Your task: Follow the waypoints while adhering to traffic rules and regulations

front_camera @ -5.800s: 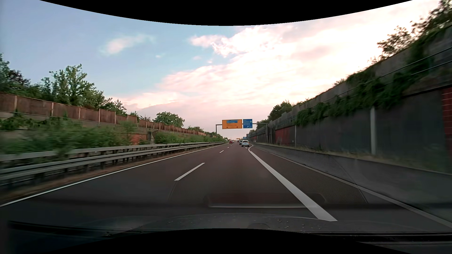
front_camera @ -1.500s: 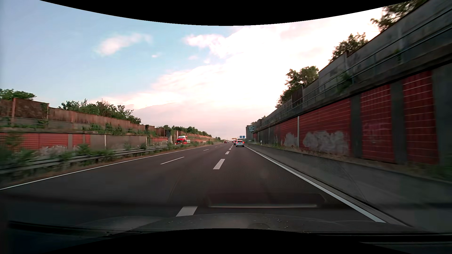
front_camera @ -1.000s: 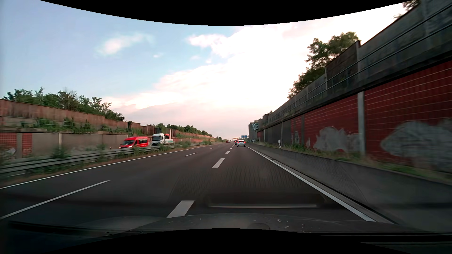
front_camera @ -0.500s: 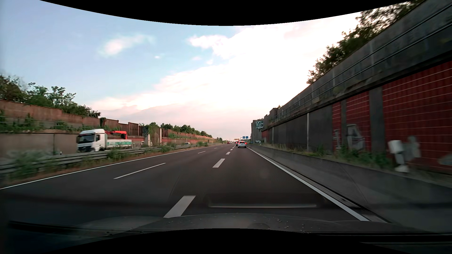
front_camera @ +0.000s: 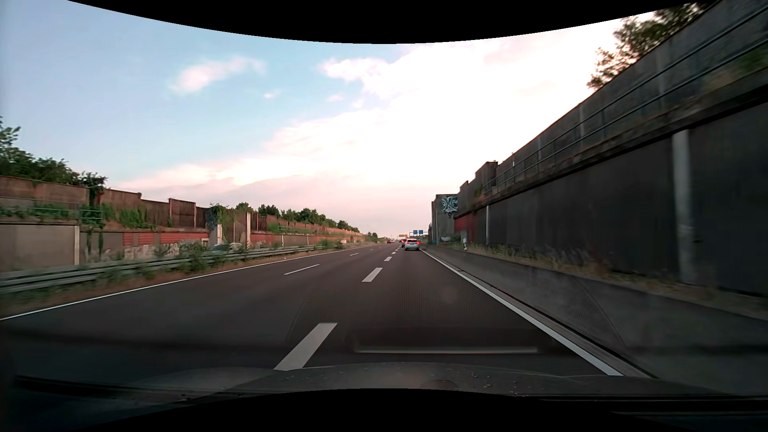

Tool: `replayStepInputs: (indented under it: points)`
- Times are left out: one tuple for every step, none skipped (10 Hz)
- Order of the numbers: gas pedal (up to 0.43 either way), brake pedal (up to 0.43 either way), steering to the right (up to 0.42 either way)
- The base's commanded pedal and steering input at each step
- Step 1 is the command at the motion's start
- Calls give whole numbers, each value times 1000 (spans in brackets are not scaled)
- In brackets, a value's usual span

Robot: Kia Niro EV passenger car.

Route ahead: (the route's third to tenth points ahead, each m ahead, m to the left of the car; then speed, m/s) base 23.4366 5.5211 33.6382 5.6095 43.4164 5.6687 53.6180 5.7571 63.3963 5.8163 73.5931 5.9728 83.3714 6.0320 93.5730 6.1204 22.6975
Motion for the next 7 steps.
replayStepInputs:
  points:
    - [0, 0, -5]
    - [0, 0, -5]
    - [0, 0, -5]
    - [0, 0, -5]
    - [0, 0, -4]
    - [0, 6, -4]
    - [0, 43, -4]
